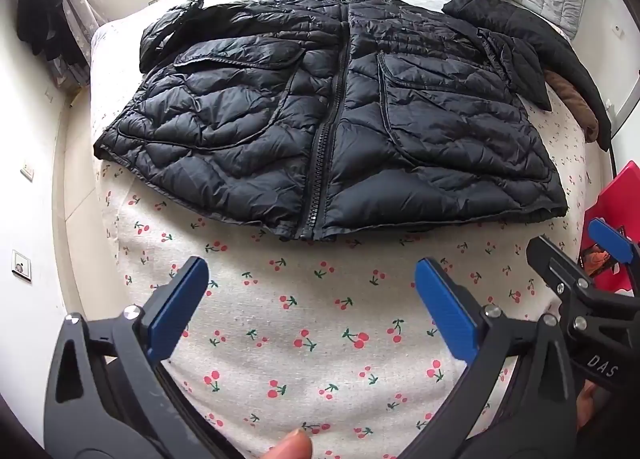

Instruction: Fold large clothes

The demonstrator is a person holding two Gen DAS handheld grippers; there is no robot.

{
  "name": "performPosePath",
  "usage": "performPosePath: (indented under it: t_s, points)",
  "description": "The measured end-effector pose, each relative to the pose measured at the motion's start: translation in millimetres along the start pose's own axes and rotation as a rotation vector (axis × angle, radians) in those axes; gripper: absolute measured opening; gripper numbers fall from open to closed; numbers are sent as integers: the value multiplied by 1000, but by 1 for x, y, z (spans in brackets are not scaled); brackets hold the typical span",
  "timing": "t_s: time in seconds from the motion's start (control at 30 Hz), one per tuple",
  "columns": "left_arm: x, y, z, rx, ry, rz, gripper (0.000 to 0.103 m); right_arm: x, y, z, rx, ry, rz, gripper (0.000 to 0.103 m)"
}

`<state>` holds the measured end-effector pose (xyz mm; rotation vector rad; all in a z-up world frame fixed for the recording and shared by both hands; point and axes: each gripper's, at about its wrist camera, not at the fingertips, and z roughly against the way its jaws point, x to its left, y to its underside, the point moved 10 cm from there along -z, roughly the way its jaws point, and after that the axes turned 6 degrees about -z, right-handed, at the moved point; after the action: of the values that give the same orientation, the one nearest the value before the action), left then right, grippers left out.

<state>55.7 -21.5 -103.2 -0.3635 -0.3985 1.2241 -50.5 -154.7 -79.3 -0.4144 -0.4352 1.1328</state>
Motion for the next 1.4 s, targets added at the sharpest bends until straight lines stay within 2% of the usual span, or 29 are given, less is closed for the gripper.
performPosePath:
  t_s: [1.4]
  points:
    - [2, 1, -2, 6, 4, 6, 103, 3, 2, -3, 7, -3, 8, 103]
